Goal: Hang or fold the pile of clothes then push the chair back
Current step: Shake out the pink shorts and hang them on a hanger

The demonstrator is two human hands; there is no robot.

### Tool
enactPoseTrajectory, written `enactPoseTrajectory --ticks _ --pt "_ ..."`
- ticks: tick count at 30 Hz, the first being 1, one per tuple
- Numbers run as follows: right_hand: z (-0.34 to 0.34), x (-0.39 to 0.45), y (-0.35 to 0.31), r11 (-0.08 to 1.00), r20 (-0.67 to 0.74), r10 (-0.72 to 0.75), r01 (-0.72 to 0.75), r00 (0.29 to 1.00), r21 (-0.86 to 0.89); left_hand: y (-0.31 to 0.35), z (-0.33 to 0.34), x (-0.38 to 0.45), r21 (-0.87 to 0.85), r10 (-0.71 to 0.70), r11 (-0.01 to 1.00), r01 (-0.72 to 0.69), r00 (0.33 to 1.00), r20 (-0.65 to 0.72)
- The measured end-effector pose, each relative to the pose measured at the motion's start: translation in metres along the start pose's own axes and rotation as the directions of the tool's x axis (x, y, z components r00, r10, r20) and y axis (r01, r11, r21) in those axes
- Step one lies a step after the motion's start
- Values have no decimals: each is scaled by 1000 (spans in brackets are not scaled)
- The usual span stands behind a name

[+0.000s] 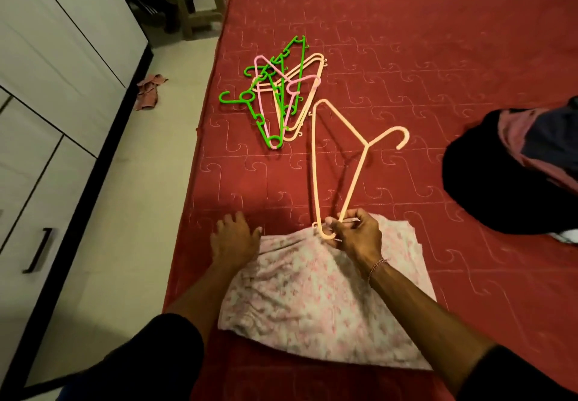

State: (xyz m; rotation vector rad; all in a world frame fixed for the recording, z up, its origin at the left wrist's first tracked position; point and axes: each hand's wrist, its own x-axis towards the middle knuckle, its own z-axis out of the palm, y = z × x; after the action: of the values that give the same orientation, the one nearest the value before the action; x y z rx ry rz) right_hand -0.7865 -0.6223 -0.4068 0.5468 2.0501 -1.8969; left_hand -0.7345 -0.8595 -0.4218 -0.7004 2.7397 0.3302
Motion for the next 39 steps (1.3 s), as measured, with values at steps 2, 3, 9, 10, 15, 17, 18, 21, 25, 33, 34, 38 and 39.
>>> enactPoseTrajectory --ticks 2,3,9,10,15,17,18,21,25,33,34,38,39 --pt "-3 -25 15 1000 -13 2 -2 1000 -12 -8 1 -17 -47 -105 993 107 994 43" --pt "-5 -39 23 1000 -18 -1 1 1000 -27 -13 2 -24 -85 -156 983 163 985 76" --pt "-20 -119 62 989 -100 -67 53 993 -141 -42 13 -44 -361 -215 878 314 933 288" --pt "-22 -129 69 980 -105 -95 75 990 -184 -43 12 -46 -417 -202 850 322 930 306" --pt "-29 -161 90 925 -72 -202 167 977 -341 -50 10 -58 -594 -129 750 292 945 301" --pt "-30 -171 95 875 -57 -249 200 967 -440 -50 7 -61 -618 -117 738 273 953 281" --pt "-29 -175 98 852 -50 -271 215 961 -477 -49 6 -62 -622 -116 739 261 958 264" --pt "-27 -190 109 798 -24 -336 271 941 -538 -42 0 -66 -624 -114 751 215 974 198" --pt "-22 -202 129 753 35 -345 299 938 -587 -22 -6 -72 -690 -72 711 131 991 115" --pt "-19 -198 128 605 225 -319 380 921 -700 47 2 -97 -806 172 571 155 938 302" --pt "-20 -197 127 560 268 -288 389 919 -732 52 6 -101 -815 188 544 198 918 349" --pt "-25 -184 122 469 426 -144 440 893 -766 60 22 -113 -812 193 490 316 870 454" --pt "-26 -180 120 473 456 -131 460 880 -751 61 27 -115 -806 191 482 344 856 480"
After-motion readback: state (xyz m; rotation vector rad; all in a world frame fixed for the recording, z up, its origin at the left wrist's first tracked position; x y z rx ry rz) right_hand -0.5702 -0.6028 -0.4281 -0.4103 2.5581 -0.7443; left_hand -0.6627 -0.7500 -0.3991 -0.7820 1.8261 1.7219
